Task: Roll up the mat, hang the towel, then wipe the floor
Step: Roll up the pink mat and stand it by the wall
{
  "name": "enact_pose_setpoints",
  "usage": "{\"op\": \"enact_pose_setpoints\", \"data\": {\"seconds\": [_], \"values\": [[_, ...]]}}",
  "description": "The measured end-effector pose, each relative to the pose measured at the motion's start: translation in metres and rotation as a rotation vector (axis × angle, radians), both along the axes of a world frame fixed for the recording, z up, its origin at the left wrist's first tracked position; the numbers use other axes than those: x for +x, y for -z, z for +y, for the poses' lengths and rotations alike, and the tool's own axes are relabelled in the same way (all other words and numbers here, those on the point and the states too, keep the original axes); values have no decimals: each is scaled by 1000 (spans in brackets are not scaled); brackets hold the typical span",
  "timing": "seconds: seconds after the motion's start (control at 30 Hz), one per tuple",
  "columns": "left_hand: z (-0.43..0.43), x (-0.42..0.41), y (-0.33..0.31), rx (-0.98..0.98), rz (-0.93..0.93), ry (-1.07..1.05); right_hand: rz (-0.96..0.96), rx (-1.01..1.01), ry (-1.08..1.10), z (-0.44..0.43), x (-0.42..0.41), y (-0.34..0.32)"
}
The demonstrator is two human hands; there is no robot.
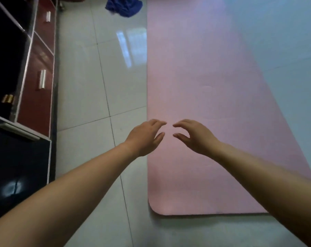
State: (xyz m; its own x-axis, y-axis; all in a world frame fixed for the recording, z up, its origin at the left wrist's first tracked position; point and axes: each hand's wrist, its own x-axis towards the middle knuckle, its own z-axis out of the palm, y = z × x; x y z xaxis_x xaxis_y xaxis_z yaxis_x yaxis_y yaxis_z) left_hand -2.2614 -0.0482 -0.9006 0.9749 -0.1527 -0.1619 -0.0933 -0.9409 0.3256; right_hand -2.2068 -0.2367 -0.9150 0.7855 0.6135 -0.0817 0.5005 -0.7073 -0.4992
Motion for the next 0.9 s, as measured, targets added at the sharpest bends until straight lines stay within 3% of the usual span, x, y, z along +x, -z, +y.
{"op": "enact_pose_setpoints", "data": {"seconds": [0.17, 0.4, 0.77, 0.9], "values": [[-19, 12, 50, -41, 57, 100, 55, -184, 0, -31, -10, 44], [-74, 1, 116, -24, 141, 167, 89, -100, 154, -103, -66, 116], [-112, -65, 127, 38, 296, 261, 145, 38, 280, -148, -117, 154], [-125, -68, 130, 60, 301, 272, 97, -8, 157, -165, -134, 165]]}}
